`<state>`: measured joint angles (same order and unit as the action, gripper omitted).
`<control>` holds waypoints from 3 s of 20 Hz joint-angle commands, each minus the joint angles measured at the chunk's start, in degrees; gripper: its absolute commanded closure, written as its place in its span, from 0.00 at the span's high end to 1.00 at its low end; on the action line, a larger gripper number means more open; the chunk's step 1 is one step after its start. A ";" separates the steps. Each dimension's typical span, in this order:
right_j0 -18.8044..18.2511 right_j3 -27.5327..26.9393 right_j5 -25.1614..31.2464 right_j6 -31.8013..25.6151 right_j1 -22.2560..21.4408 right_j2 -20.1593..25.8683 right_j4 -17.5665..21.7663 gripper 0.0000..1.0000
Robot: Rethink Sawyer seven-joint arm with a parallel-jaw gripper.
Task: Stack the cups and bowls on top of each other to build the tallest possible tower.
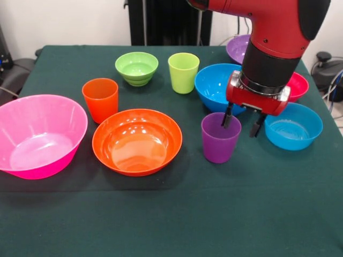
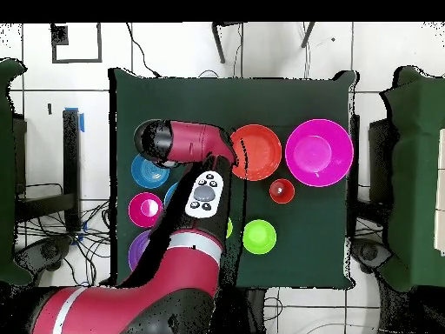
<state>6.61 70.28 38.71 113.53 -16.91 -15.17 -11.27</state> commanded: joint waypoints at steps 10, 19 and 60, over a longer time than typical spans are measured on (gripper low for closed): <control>2.81 -2.91 -8.95 8.24 6.62 1.39 1.26 1.00; 2.27 -4.77 -8.96 5.13 7.47 2.12 1.48 0.00; -6.70 -4.87 12.94 -3.42 -5.96 0.93 5.09 0.00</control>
<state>1.37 65.25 53.75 113.55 -21.09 -18.04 -11.64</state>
